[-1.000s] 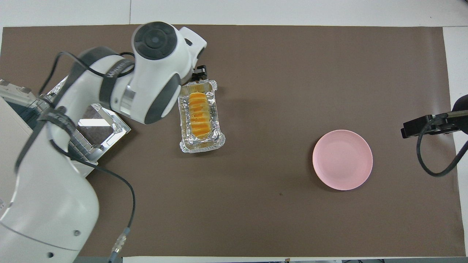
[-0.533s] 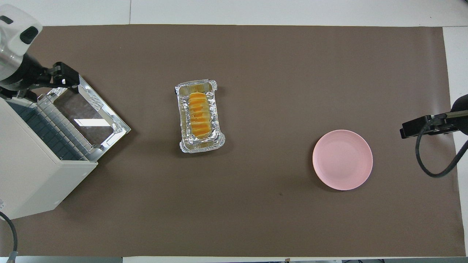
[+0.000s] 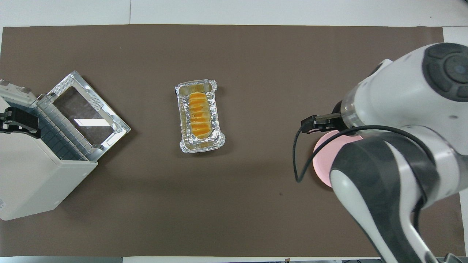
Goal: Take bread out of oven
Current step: 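Reach the right gripper to the foil tray and grasp its edge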
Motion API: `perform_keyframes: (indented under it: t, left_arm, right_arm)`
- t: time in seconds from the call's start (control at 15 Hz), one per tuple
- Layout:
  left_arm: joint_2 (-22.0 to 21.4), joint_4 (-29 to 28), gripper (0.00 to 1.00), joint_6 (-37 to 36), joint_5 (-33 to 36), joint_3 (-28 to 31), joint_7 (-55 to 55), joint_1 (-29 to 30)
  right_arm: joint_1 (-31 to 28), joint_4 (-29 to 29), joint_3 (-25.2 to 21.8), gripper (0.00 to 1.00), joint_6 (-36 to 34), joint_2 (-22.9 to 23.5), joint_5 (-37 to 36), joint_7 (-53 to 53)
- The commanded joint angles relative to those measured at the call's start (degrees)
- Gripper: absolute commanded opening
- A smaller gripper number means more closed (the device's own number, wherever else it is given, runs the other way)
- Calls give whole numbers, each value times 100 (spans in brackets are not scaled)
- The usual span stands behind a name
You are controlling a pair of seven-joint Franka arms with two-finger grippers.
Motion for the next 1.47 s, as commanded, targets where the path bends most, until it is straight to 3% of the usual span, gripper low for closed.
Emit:
perform_keyframes:
  t: [0.0, 0.13, 0.33, 0.47, 0.73, 1.0, 1.2, 1.27, 1.33, 1.4]
  left_arm:
    - [-139, -172, 100, 180, -85, -91, 80, 45]
    - [-114, -93, 100, 224, -102, -73, 79, -25]
    - [-157, -198, 100, 356, -329, 129, 53, -254]
    - [-175, -250, 100, 504, -384, 129, -43, -271]
    - [-175, 73, 100, 32, -375, 146, 27, -254]
    - [-245, -110, 100, 22, -366, 129, 18, -263]
    - [-245, -110, 100, 92, -366, 129, -43, -254]
    - [-245, -119, 100, 75, -366, 129, -43, -254]
    - [-245, -119, 100, 75, -366, 129, -52, -237]
    - [-245, -110, 100, 83, -366, 129, -52, -228]
  right_arm:
    - [395, 512, -42, 100, 582, 953, 147, 687]
    - [685, 880, -51, 100, 751, 1497, 121, 926]
    - [1011, 2135, -77, 100, 646, 2691, 24, 1417]
    - [1178, 2586, -95, 100, 680, 3220, -124, 1690]
    - [1388, 2849, -112, 100, 1058, 3739, -187, 1910]
    - [1591, 3438, -130, 99, 1050, 4328, -222, 2034]
    - [1671, 3466, -121, 94, 1207, 4488, -511, 2052]
    - [1688, 3458, -121, 82, 1225, 4523, -538, 2052]
    - [1723, 3449, -121, 59, 1226, 4532, -582, 2052]
    - [1724, 3449, -112, 18, 1217, 4532, -669, 2052]
